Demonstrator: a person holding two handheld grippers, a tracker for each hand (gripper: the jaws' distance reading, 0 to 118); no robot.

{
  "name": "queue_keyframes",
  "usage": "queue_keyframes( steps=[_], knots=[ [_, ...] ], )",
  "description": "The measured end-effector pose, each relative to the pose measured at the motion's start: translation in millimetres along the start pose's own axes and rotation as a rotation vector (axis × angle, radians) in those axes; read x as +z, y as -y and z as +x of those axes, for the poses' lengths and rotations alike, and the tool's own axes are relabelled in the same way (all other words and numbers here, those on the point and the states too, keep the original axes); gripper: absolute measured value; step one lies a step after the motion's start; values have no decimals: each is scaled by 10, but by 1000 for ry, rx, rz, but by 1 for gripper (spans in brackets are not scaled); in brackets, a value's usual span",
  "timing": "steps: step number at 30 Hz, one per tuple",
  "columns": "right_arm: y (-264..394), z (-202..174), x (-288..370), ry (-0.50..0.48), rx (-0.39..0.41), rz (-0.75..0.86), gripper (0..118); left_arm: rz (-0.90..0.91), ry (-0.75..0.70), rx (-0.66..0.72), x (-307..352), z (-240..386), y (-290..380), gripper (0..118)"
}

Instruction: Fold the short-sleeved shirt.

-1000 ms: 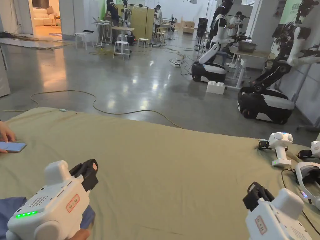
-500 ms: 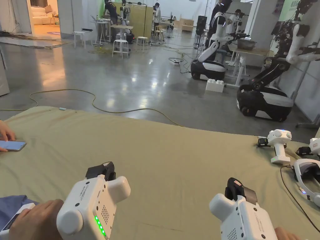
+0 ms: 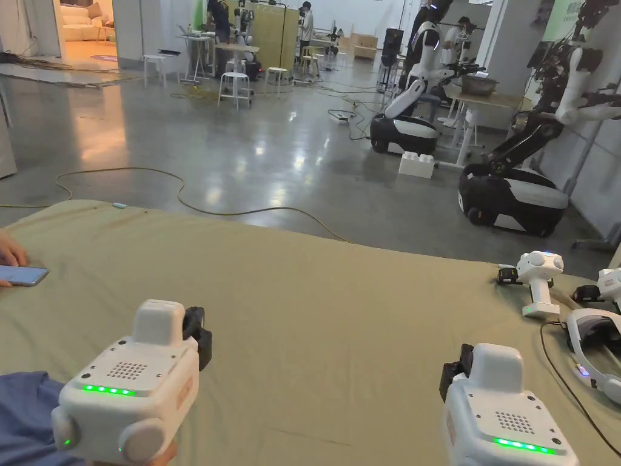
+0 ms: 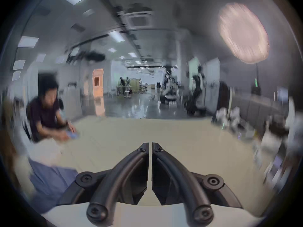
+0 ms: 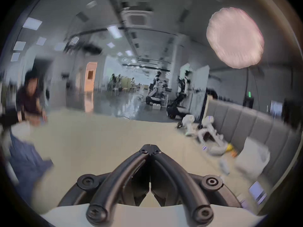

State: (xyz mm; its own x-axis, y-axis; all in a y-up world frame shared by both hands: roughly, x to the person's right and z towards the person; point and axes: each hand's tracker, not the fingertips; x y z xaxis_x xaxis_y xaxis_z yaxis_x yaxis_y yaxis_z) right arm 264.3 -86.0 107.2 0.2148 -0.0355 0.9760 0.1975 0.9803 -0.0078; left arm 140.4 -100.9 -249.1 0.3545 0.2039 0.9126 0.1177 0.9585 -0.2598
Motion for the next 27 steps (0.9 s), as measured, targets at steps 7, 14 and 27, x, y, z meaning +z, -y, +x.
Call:
queue_keyframes(
  steps=[7, 14, 27],
  knots=[
    [64, -71, 44, 5, -3, 35, 0, 103, 33, -44, 162, 111, -95, 4],
    [16, -182, 165, 12, 105, 56, 0, 31, 26, -158, 130, 14, -186, 4],
    [148, -323, 69, -61, 119, -55, 0, -306, -149, 21, 660, -1404, 130, 4]
  ],
)
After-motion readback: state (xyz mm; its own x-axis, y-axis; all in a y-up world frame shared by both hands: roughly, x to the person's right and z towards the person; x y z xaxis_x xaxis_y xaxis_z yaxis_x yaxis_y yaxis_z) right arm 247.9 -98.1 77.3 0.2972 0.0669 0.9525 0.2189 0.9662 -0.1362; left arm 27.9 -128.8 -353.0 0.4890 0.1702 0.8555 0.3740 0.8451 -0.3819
